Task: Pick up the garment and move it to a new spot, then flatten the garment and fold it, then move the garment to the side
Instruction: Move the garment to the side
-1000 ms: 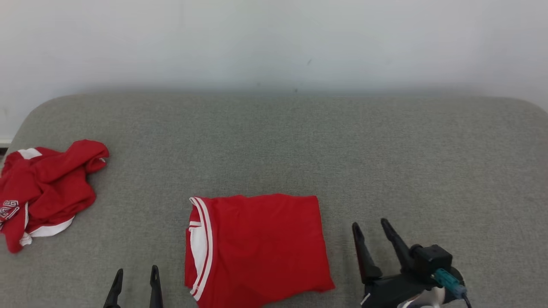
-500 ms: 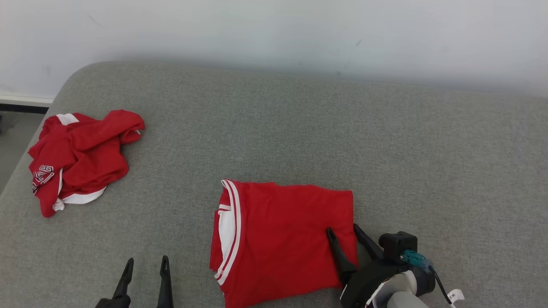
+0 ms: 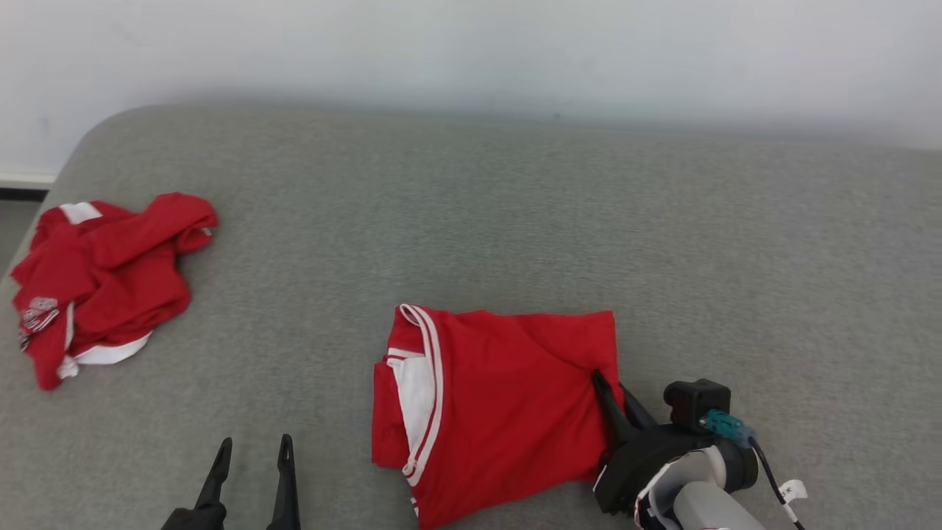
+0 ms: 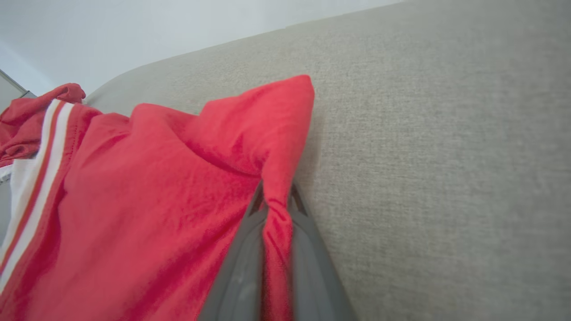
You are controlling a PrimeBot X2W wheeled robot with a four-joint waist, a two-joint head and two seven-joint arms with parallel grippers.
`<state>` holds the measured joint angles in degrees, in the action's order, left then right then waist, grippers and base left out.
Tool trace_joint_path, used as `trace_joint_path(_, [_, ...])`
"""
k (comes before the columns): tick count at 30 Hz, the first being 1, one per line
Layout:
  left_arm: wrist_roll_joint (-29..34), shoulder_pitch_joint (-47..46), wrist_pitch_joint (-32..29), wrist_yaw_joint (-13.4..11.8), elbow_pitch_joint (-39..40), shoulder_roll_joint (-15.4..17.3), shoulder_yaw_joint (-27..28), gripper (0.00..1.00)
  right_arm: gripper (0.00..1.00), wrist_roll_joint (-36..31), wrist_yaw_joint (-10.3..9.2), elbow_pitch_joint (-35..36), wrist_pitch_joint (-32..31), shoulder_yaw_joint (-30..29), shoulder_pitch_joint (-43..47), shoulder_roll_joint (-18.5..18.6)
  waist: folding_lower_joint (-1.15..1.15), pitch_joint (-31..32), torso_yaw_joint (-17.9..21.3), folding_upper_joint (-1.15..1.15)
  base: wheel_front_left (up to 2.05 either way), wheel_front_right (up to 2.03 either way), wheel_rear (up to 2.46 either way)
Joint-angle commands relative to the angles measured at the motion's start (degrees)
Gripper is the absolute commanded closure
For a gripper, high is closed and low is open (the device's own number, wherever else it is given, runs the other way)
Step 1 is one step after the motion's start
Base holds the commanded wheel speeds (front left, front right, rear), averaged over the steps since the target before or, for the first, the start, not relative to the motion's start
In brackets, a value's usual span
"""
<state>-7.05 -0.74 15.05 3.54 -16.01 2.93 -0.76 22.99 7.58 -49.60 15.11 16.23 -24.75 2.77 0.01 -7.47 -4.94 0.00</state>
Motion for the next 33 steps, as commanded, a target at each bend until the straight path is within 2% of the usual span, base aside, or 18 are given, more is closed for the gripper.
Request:
trace_joint_path(1, [0.2,-0.3,0.2,0.2,0.2,0.0,0.1,0.00,1.00,-0.8,-0.19,0.5,0.0,-0.6,0.4,0.2,-0.01,0.2,3.5,0.00,0.00,0.00,0.00])
trace_joint_path(12, [1.9,-2.6,0.2,1.4,0.6,0.0,-1.5,0.00,1.00,-2.3,-0.18,3.0,0.0,-4.1,2.5,0.2,-0.01,-0.2,20.9,0.00,0.00,0.00,0.00])
trace_joint_path(14, [2.3,-3.4,0.2,1.8,0.7,0.0,-2.1,0.00,1.00,-2.6,-0.18,3.4,0.0,-5.3,2.9,0.2,-0.01,-0.6,23.5,0.00,0.00,0.00,0.00])
trace_joint_path(15, [2.3,-3.4,0.2,1.8,0.7,0.0,-2.1,0.00,1.00,-2.6,-0.18,3.4,0.0,-5.3,2.9,0.2,-0.01,-0.6,23.5,0.00,0.00,0.00,0.00])
trace_joint_path(21, [3.4,-4.7,0.2,2.4,1.3,0.0,-2.7,0.00,1.00,-1.8,-0.18,5.0,0.0,-5.4,3.7,0.1,-0.01,-2.1,31.2,0.00,0.00,0.00,0.00])
trace_joint_path(27, [4.4,-5.6,0.2,3.0,1.2,0.0,-3.2,0.00,1.00,-0.6,-0.18,6.4,0.0,-5.2,4.3,0.1,-0.01,-3.5,35.1,0.00,0.00,0.00,0.00])
trace_joint_path(33, [4.3,-6.5,0.2,3.4,0.8,0.1,-3.5,0.00,1.00,-0.2,-0.18,7.5,0.0,-5.7,4.6,0.1,-0.01,-4.5,35.3,0.00,0.00,0.00,0.00])
